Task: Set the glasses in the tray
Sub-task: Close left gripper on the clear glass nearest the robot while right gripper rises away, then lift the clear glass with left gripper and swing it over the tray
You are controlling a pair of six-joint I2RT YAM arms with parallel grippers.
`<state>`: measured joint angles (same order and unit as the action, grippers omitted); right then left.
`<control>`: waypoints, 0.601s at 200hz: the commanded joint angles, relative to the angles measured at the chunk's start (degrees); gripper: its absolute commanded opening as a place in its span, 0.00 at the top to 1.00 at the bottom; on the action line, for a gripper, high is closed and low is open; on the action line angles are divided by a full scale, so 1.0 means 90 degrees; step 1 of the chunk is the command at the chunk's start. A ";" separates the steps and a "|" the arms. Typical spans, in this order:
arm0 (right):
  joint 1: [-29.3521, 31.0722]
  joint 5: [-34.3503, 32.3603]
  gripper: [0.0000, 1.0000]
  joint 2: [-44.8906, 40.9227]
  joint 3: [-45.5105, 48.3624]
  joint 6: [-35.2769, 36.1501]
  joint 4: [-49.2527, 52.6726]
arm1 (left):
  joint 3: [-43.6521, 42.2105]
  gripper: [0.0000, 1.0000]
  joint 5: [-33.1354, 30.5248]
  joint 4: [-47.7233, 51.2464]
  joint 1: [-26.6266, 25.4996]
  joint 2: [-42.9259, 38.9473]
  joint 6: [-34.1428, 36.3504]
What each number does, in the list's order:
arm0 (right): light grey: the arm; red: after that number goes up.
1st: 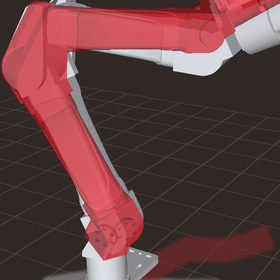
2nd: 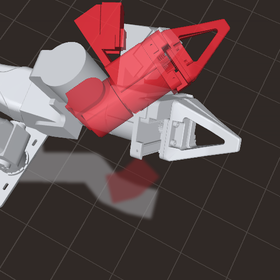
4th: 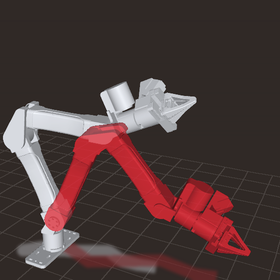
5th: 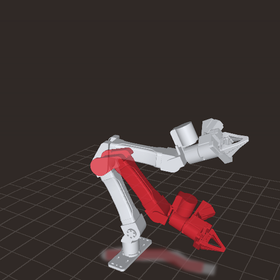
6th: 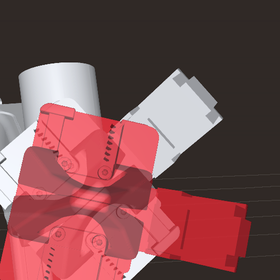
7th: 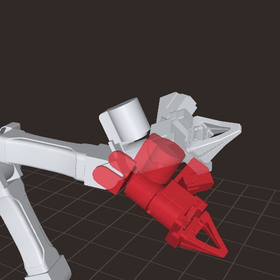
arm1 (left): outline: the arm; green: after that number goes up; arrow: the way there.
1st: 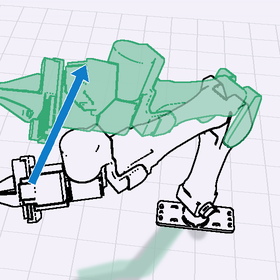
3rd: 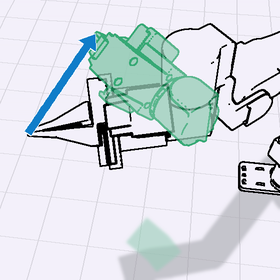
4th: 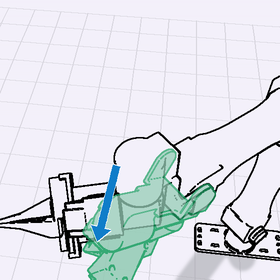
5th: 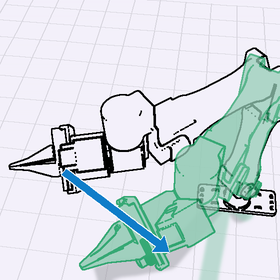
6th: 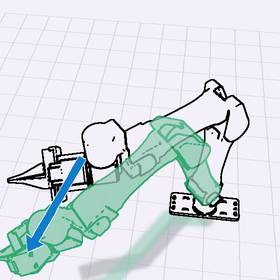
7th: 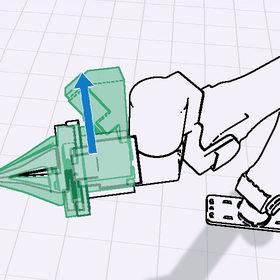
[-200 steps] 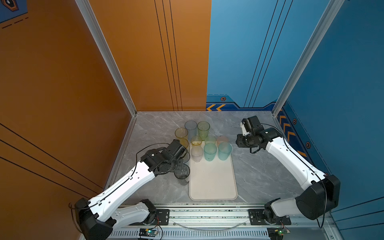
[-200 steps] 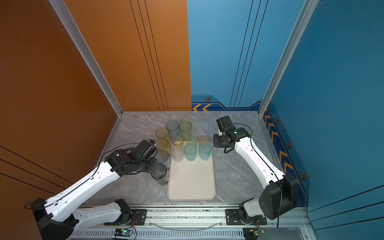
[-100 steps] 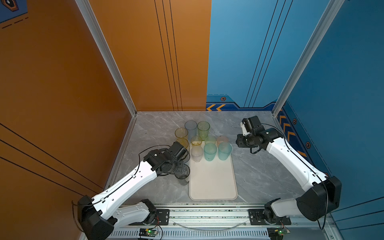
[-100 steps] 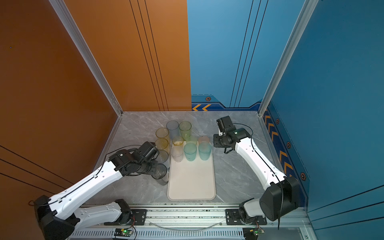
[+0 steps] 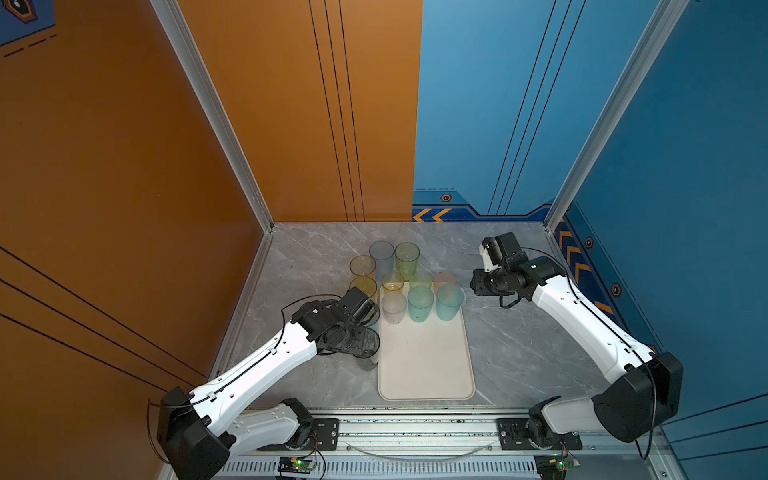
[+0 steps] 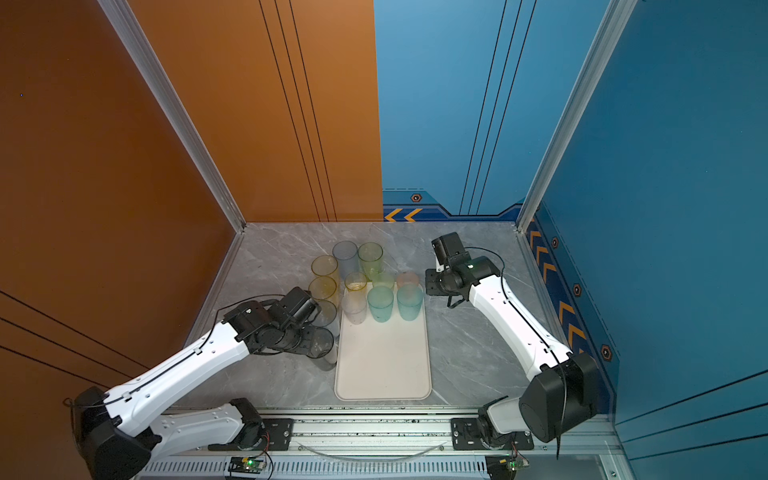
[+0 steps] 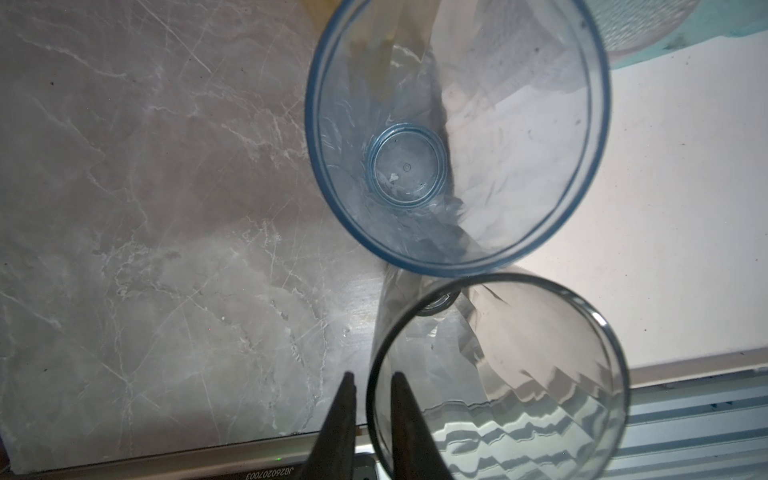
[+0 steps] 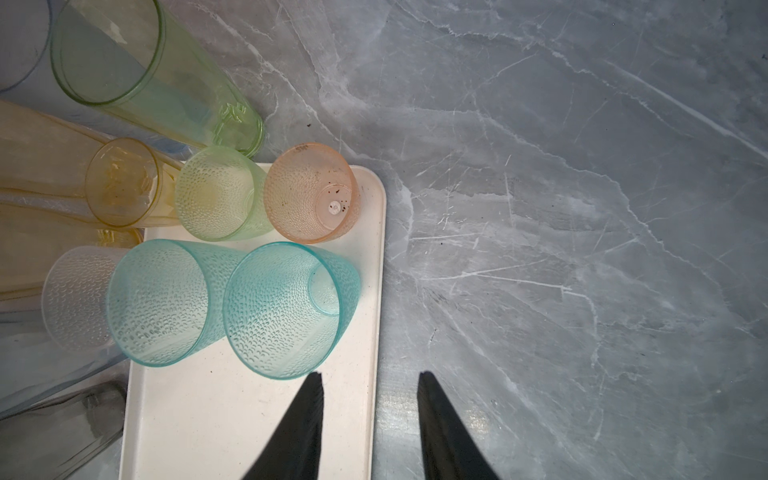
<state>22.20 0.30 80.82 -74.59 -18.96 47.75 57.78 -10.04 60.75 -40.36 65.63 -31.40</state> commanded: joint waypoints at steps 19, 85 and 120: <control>0.0044 0.0103 0.63 -0.0063 0.0104 0.0009 0.0051 | -0.0033 0.83 0.0115 0.0123 0.0106 0.0060 -0.0023; 0.0053 0.0123 0.63 -0.0025 0.0104 0.0017 0.0051 | -0.0006 0.86 0.0139 0.0116 0.0129 0.0130 0.0025; 0.0070 0.0133 0.63 0.0002 0.0114 0.0015 0.0046 | 0.0025 0.94 0.0176 0.0115 0.0149 0.0181 0.0042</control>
<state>22.31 0.47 80.82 -74.15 -18.96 47.75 57.76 -9.76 60.71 -39.68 66.48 -31.33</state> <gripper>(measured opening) 0.371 0.088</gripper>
